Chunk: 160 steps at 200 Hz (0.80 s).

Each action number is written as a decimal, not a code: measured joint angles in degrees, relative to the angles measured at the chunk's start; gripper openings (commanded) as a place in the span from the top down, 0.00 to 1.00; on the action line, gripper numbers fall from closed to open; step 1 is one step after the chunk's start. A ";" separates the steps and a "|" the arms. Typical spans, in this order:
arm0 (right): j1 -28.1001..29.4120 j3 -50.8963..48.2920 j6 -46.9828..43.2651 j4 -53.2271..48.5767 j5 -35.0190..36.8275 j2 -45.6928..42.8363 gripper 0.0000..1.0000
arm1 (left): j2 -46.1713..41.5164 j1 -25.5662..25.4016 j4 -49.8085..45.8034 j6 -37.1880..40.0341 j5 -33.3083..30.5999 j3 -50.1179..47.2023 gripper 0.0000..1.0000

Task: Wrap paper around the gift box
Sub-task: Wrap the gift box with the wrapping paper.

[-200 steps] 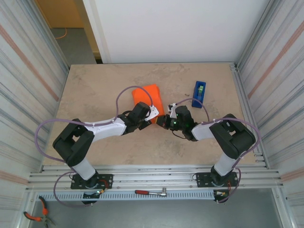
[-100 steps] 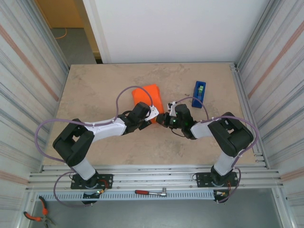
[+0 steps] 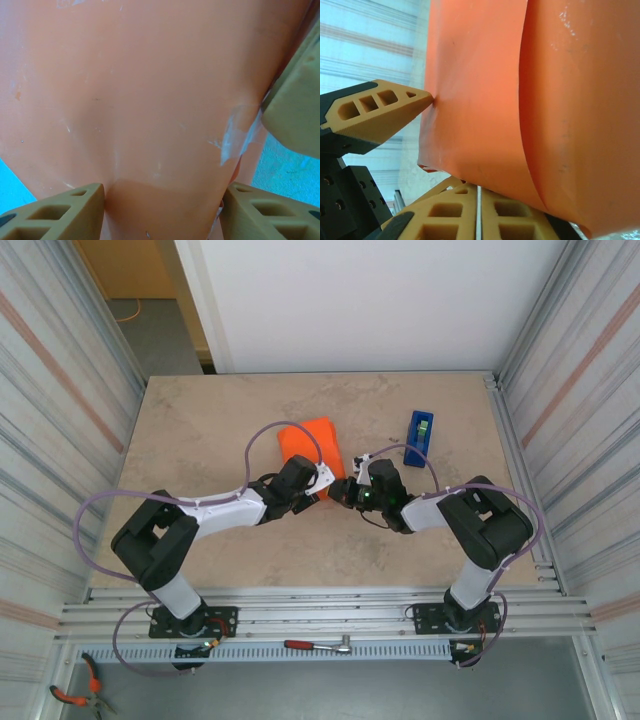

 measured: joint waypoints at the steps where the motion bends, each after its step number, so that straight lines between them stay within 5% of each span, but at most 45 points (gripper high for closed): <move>1: 0.00 0.00 -0.02 0.00 0.00 0.00 0.86 | 0.00 0.00 0.00 0.02 0.00 0.00 0.41; 160: -0.33 -0.44 0.63 0.00 -0.04 -0.07 0.71 | 0.00 -0.04 0.02 0.02 0.02 0.00 0.42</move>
